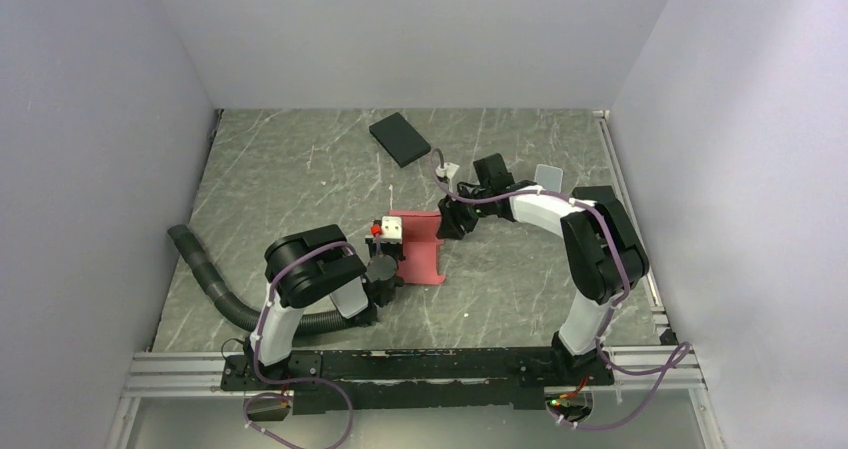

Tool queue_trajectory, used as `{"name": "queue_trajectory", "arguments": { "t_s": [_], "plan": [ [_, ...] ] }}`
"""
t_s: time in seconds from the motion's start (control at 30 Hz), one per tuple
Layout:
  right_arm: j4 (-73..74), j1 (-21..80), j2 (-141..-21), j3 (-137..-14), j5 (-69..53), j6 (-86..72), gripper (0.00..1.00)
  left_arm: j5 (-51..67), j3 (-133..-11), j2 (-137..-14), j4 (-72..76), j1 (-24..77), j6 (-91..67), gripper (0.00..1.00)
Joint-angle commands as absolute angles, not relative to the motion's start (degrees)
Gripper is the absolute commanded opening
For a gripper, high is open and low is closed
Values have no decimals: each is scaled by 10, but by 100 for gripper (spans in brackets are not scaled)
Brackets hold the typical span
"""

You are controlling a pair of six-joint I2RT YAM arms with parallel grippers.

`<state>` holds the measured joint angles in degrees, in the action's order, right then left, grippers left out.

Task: Fold the paper box
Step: Fold the paper box at the center of the board.

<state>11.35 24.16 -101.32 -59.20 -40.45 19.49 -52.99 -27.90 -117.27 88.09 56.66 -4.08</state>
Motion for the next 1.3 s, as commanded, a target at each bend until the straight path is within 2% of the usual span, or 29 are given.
{"name": "queue_trajectory", "arguments": {
  "t_s": [0.0,0.2,0.5,0.83,1.27],
  "plan": [
    [87,242,-1018,-611,-384,171,47,-506,-277,-1195,890,570,-28,0],
    [50,233,-1017,-595,-395,131,39,-501,-279,-1199,889,570,-30,0],
    [38,247,-1018,-592,-413,125,35,-498,-281,-1200,889,570,-29,0],
    [-17,259,-1008,-569,-323,84,22,-496,-282,-1201,890,571,-30,0],
    [-55,294,-1000,-549,-220,47,25,-511,-278,-1185,889,583,-38,0]
  ]
}}
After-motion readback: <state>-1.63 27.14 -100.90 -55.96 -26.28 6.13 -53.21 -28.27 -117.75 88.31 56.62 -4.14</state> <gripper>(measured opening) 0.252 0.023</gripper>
